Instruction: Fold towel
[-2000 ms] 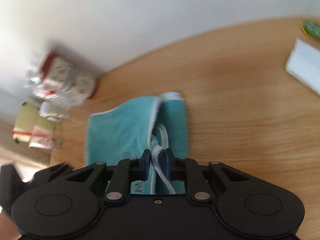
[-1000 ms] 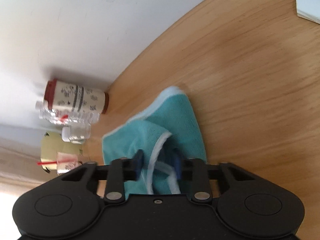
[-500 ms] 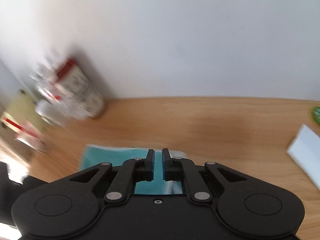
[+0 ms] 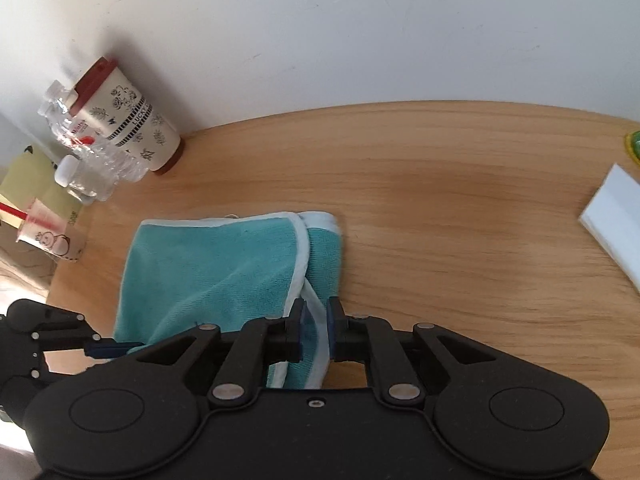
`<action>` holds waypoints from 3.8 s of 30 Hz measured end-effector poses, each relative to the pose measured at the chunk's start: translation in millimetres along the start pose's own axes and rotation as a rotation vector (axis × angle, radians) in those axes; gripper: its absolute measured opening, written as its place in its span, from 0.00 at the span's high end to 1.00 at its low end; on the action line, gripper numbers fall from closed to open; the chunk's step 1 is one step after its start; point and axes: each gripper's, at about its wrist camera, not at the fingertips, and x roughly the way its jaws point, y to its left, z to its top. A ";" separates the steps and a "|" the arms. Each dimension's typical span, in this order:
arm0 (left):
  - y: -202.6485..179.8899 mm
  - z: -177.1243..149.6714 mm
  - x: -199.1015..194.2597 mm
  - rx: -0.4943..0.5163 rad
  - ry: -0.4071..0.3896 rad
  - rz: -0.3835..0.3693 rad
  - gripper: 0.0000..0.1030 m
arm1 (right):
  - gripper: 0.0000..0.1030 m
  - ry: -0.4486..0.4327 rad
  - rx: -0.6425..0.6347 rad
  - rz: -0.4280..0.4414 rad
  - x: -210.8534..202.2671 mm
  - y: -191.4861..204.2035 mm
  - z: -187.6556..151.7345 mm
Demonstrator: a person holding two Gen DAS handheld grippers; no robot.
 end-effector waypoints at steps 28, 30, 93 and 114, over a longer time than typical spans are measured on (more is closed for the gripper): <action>18.8 -8.7 -17.2 -0.137 -0.027 -0.030 0.76 | 0.88 -0.013 -0.246 -0.222 29.3 35.3 23.1; 25.8 -6.3 -26.9 -0.208 -0.059 -0.021 0.66 | 0.86 -0.029 -0.242 -0.230 25.1 35.2 20.4; 99.9 -21.0 -62.5 -0.664 -0.008 0.244 0.03 | 0.77 0.066 -0.189 -0.108 4.2 103.3 -62.9; 86.0 6.2 -44.1 -0.578 -0.014 0.214 0.03 | 0.69 -0.119 0.003 -0.193 -39.6 29.5 7.9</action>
